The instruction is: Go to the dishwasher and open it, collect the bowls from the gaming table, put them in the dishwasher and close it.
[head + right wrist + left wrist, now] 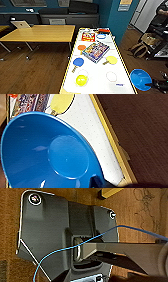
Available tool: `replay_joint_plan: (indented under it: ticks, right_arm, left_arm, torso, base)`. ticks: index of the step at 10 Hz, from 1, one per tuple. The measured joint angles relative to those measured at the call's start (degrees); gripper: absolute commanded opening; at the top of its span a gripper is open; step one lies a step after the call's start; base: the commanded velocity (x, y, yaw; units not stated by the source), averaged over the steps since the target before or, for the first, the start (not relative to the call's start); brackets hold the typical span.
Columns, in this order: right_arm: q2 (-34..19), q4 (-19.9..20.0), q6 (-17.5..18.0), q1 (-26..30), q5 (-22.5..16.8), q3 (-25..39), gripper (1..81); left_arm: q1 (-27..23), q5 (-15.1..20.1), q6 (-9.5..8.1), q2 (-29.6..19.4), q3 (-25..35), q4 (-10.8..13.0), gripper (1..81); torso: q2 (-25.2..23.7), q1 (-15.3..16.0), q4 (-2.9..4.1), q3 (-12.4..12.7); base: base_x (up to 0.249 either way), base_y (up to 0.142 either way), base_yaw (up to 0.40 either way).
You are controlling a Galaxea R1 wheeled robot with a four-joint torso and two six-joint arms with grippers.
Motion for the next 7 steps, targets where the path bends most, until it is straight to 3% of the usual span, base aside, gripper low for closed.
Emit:
replay_joint_plan:
  ticks: [2,4,7]
  right_arm:
    - [-5.8,-0.2,-0.2,-2.4,-0.6,3.4,1.0]
    - [-8.6,-1.4,-1.2,-8.6,0.3,4.2,1.0]
    - [-6.9,-3.7,-2.2,-24.1,8.5,4.3,1.0]
  left_arm:
    - [-0.7,-0.1,-0.02,-4.6,5.3,0.4,81.1]
    - [-1.5,-0.5,-0.05,-10.9,11.2,0.4,81.1]
    - [-2.3,-0.9,-0.07,-17.3,20.5,0.5,81.1]
  torso:
    - [0.0,0.0,0.0,0.0]
    - [0.0,0.0,0.0,0.0]
    - [0.0,0.0,0.0,0.0]
  base:
    - [0.0,0.0,0.0]
    - [0.0,0.0,0.0]
    - [0.0,0.0,0.0]
